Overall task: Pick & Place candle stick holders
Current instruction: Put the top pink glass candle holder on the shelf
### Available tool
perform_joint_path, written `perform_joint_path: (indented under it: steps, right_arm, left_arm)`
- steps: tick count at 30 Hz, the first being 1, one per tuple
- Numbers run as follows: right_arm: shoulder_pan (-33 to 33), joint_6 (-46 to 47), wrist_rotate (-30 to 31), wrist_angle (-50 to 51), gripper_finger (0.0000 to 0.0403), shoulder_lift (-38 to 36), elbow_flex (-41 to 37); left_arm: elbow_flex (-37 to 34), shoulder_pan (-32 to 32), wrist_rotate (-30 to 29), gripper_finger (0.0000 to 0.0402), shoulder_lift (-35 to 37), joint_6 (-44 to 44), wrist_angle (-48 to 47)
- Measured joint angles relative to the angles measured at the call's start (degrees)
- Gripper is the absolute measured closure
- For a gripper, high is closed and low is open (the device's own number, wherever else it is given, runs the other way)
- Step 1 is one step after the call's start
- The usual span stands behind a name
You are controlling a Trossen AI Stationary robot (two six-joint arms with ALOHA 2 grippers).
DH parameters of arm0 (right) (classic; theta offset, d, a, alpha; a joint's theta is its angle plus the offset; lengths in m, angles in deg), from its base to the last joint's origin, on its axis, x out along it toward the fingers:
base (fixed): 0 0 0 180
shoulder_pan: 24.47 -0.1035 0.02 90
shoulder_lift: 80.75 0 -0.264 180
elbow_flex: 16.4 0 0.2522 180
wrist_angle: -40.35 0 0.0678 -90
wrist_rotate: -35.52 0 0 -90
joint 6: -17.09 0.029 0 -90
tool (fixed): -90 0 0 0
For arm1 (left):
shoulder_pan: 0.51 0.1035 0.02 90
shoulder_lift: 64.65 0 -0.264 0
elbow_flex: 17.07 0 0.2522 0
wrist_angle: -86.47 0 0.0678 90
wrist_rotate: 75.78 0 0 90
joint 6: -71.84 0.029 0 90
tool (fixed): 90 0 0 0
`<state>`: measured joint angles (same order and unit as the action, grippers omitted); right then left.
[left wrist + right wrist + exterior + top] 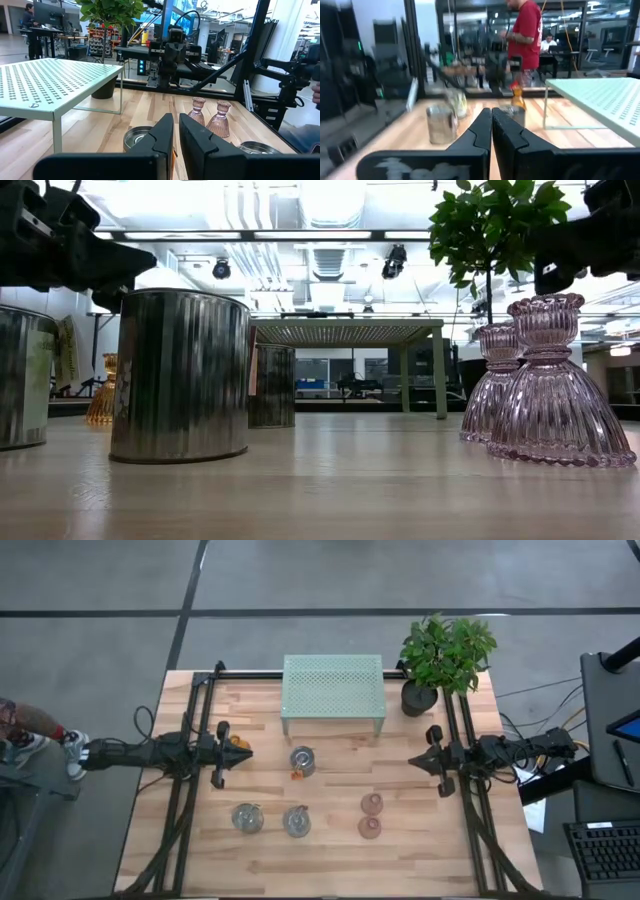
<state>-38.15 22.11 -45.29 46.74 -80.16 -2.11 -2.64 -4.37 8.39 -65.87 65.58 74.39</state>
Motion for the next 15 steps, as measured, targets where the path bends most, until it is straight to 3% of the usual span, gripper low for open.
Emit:
perform_joint_path:
  steps: [9, 15]
  right_arm:
    - [0.0, 18.6, -1.6, -9.6, 0.0394, 2.8, 0.0]
    - [-2.3, 24.5, -2.5, -15.8, 0.0394, 15.1, 0.0]
  left_arm:
    - [0.0, 0.0, 0.0, 0.0367, 0.0, 0.0, 0.0]
    - [0.0, 0.0, 0.0, 0.0367, 0.0, 0.0, 0.0]
